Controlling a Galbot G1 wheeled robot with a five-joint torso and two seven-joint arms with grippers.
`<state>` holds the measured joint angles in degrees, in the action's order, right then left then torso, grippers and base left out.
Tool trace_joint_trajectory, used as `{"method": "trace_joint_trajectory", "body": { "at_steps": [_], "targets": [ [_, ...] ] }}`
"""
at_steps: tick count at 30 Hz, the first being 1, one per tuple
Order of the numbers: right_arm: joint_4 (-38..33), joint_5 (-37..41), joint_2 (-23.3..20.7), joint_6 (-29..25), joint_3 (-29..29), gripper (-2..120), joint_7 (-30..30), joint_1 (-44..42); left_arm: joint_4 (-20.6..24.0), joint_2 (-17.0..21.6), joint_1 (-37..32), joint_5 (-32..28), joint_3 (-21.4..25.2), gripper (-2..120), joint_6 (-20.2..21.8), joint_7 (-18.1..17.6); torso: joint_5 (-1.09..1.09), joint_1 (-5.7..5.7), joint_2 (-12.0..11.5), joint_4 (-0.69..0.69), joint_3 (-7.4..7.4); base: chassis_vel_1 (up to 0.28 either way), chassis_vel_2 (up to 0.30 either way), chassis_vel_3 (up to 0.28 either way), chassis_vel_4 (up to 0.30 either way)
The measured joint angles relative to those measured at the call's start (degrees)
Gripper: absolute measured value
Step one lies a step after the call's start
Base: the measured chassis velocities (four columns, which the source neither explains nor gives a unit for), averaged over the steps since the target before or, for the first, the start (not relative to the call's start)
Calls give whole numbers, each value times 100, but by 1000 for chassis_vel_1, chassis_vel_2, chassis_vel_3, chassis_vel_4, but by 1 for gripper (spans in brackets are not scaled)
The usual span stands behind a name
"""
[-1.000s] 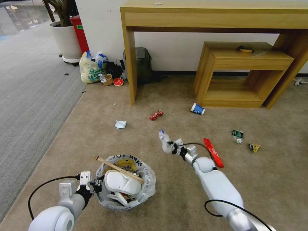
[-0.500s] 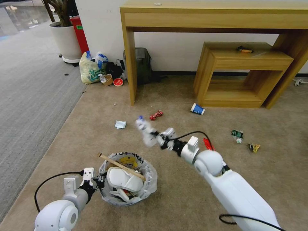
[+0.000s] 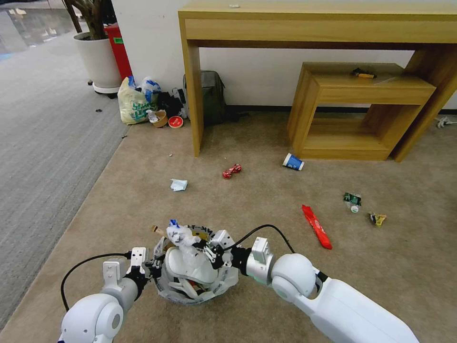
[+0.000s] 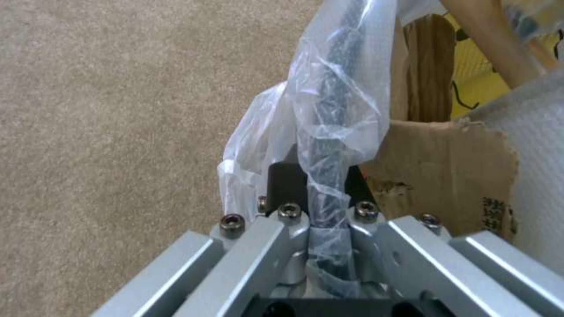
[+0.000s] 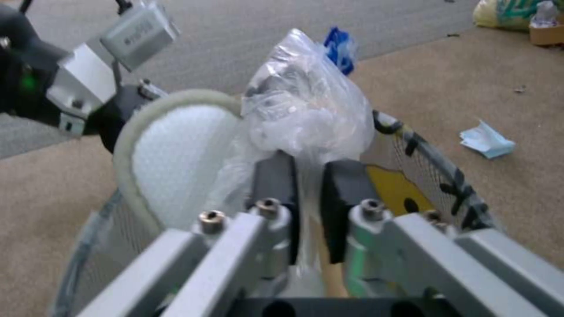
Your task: Pick up the trash bin and place the garbage on the floor into it.
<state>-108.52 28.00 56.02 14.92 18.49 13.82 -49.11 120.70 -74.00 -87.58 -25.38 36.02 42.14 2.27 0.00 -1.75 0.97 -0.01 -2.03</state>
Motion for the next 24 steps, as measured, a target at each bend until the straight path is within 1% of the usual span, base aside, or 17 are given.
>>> {"method": "trace_joint_trajectory", "body": {
  "at_steps": [1, 2, 3, 5, 6, 8, 9, 10, 11, 13, 14, 17, 18, 19, 20, 22, 24],
  "targets": [
    [-24, -18, -27, -3, 3, 22, -8, -18, 5, 2, -4, 0, 16, 0, 0, 1, 0, 0, 0, 0, 0, 0, 0, 0, 0],
    [-31, -22, -37, -5, 3, 25, -10, -25, 8, 3, -5, -1, 20, 0, 0, 1, 0, 0, 0, 0, 0, 0, 0, 0, 0],
    [-31, -22, -37, -5, 3, 25, -10, -25, 8, 3, -5, -1, 20, 0, 0, 1, 0, 0, 0, 0, 0, 0, 0, 0, 0],
    [-76, -35, -84, -28, -8, 37, -22, -71, 22, 3, -5, -8, 27, 0, 0, 5, 0, 0, 0, 0, 0, 0, 0, 0, 0],
    [-76, -35, -84, -28, -8, 37, -22, -71, 22, 3, -5, -8, 27, 0, 0, 5, 0, 0, 0, 0, 0, 0, 0, 0, 0],
    [-105, -40, -110, -62, -58, 46, -28, -89, 27, 1, -5, -9, 30, 0, 0, 6, 0, 0, 0, 0, 0, 0, 0, 0, 0],
    [-105, -40, -110, -62, -58, 46, -28, -89, 27, 1, -5, -9, 30, 0, 0, 6, 0, 0, 0, 0, 0, 0, 0, 0, 0],
    [-137, -43, -136, -84, -106, 54, -28, -99, 31, -1, -7, -10, 37, 0, 0, 8, 0, 0, 0, -1, 0, 0, 0, 0, 0],
    [-164, -40, -153, -87, -131, 57, -30, -103, 33, -2, -8, -10, 41, 0, 0, 9, 0, 0, 0, 0, 0, 0, 0, 0, 0],
    [-183, -37, -164, -89, -148, 60, -34, -104, 34, -2, -9, -11, 46, 0, 0, 12, 0, 0, 0, -1, 0, 0, 0, 0, 0],
    [-240, -33, -195, -96, -201, 69, -42, -114, 35, -3, -10, -11, 58, 0, 0, 15, 0, 0, 0, 0, 0, 0, 0, 0, 0],
    [-296, -32, -226, -103, -257, 76, -45, -137, 35, -5, -11, -11, 69, 0, 0, 18, 0, 0, 0, 0, 0, 0, 0, 0, 0],
    [-346, -32, -255, -114, -319, 84, -46, -168, 34, -12, -11, -10, 78, 0, 0, 20, 0, 0, 0, -1, 0, 0, 0, 0, 0],
    [-371, -32, -274, -117, -354, 87, -47, -193, 35, -18, -12, -11, 80, 0, 0, 22, 0, 0, 0, 0, 0, 0, 0, 0, 0],
    [-371, -32, -274, -117, -354, 87, -47, -193, 35, -18, -12, -11, 80, 0, 0, 22, 0, 0, 0, 0, 0, 0, 0, 0, 0],
    [-405, -32, -296, -128, -406, 96, -46, -233, 35, -39, -13, -9, 81, 0, 0, 24, 0, 0, 0, -1, 0, 0, 0, 0, 0],
    [-411, -32, -298, -134, -418, 99, -46, -246, 35, -49, -14, -7, 80, 0, 0, 25, 0, 0, 0, 0, 0, 0, 0, 0, 0]
  ]
}}
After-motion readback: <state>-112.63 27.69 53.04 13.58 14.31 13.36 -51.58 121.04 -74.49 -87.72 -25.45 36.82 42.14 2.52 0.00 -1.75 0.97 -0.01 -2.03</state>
